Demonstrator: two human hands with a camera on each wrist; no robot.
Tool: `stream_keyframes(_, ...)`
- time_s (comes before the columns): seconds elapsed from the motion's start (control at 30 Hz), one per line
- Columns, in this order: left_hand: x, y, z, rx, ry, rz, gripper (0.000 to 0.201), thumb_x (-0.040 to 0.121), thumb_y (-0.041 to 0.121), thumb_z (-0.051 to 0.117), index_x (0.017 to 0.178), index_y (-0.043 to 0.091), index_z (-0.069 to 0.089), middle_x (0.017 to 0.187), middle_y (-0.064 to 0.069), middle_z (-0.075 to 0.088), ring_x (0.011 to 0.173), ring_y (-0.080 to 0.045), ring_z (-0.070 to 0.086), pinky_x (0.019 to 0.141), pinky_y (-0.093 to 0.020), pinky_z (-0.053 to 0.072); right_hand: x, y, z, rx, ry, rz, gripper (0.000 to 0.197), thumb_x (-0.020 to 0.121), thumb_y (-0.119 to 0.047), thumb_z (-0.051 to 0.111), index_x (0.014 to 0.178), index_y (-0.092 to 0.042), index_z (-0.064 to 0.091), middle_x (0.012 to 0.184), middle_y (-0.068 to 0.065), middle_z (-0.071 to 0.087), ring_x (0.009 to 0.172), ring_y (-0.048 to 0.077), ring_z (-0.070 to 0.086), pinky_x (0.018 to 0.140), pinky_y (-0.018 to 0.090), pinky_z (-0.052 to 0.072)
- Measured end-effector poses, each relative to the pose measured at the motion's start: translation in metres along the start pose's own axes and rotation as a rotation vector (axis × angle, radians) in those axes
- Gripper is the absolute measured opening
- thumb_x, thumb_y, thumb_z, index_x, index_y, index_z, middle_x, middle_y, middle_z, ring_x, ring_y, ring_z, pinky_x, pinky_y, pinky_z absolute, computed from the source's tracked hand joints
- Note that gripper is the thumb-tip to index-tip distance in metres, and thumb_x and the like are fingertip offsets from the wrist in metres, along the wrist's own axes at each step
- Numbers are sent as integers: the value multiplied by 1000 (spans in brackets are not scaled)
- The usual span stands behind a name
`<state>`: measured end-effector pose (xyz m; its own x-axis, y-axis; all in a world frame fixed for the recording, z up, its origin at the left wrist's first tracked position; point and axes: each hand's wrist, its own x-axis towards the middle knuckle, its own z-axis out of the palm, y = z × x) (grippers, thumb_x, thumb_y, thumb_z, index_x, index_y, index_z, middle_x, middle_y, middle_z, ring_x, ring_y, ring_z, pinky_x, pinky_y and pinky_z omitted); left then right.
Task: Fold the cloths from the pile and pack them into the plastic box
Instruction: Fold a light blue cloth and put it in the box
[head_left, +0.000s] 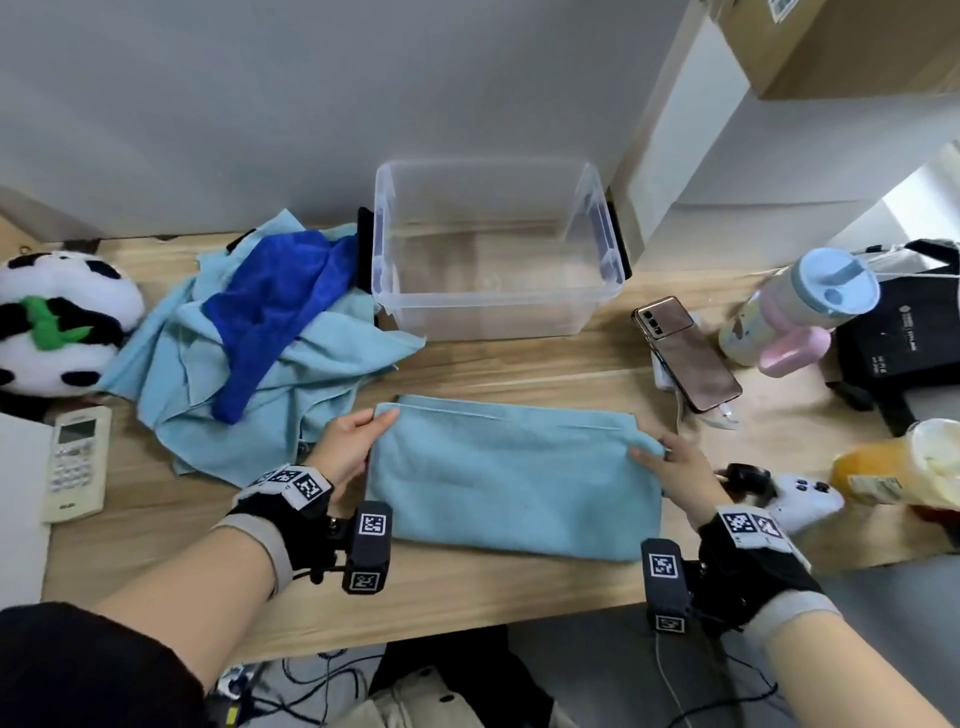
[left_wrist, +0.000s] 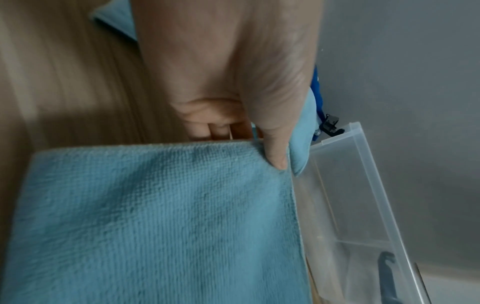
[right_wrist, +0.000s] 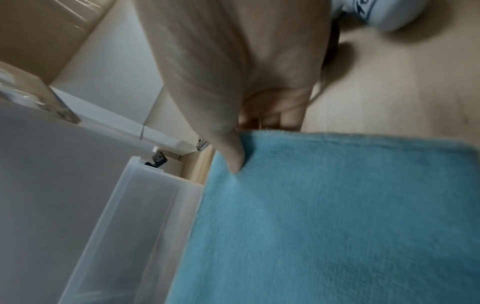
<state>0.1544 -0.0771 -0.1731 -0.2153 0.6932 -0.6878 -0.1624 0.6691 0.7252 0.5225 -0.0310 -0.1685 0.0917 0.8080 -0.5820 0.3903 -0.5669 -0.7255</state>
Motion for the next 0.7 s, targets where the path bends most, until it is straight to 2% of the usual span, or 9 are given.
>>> stream_keyframes(0.07,13,-2,1,35,43,44,20,82,34,68,86,15,72,96,-13,67,92,-22,57,87,-37,42,8,3,3,29,48,0,15,89,-6,58,103,-1,60,92,13,64,79,22,59,66,24,49)
stream_keyframes(0.17,28,-5,7,75,105,71,16,84,34,66,88,18,66,93,-6,61,90,-17,52,83,-33,39,18,3,9,27,116,-20,15,90,-4,57,104,-3,61,87,9,64,72,15,59,54,10,48)
stream_keyframes(0.23,37,-8,10,94,140,80,25,85,35,65,98,13,64,98,-4,60,96,-16,54,89,-33,40,24,4,14,11,151,-27,15,90,-5,57,104,-4,61,93,13,64,79,19,59,60,12,48)
stream_keyframes(0.3,47,-14,9,104,176,75,45,83,36,67,116,6,63,117,-5,64,111,-19,58,104,-39,40,29,5,17,-20,185,-22,17,90,-6,57,106,-1,60,95,13,60,88,22,56,67,17,45)
stream_keyframes(0.4,57,-19,9,111,193,68,48,82,34,68,118,3,62,119,-9,64,114,-23,59,106,-44,41,36,7,20,-51,219,-7,18,90,-9,58,105,0,59,91,10,57,86,21,53,51,3,37)
stream_keyframes(0.47,52,-13,15,152,207,80,21,87,25,63,97,8,69,102,-4,64,100,-17,57,91,-29,47,40,8,22,-65,233,14,14,89,-13,60,100,-5,60,88,9,60,85,26,57,56,8,41)
stream_keyframes(0.53,53,-10,18,217,235,98,14,90,19,60,77,16,62,81,-3,55,88,-15,46,67,-18,38,46,11,24,-79,252,45,9,87,-17,63,94,-13,60,89,10,65,90,29,63,72,26,49)
stream_keyframes(0.6,54,-9,20,214,260,116,9,89,17,60,89,10,65,80,-3,55,87,-16,46,67,-22,37,48,12,25,-118,280,82,12,83,-24,65,91,-17,61,95,12,69,92,31,65,83,38,52)
stream_keyframes(0.7,58,-9,20,258,315,118,27,89,15,61,109,-3,64,95,-4,60,90,-16,52,80,-21,37,49,10,28,-187,355,105,23,81,-29,68,96,-14,60,99,11,68,92,31,64,85,38,51)
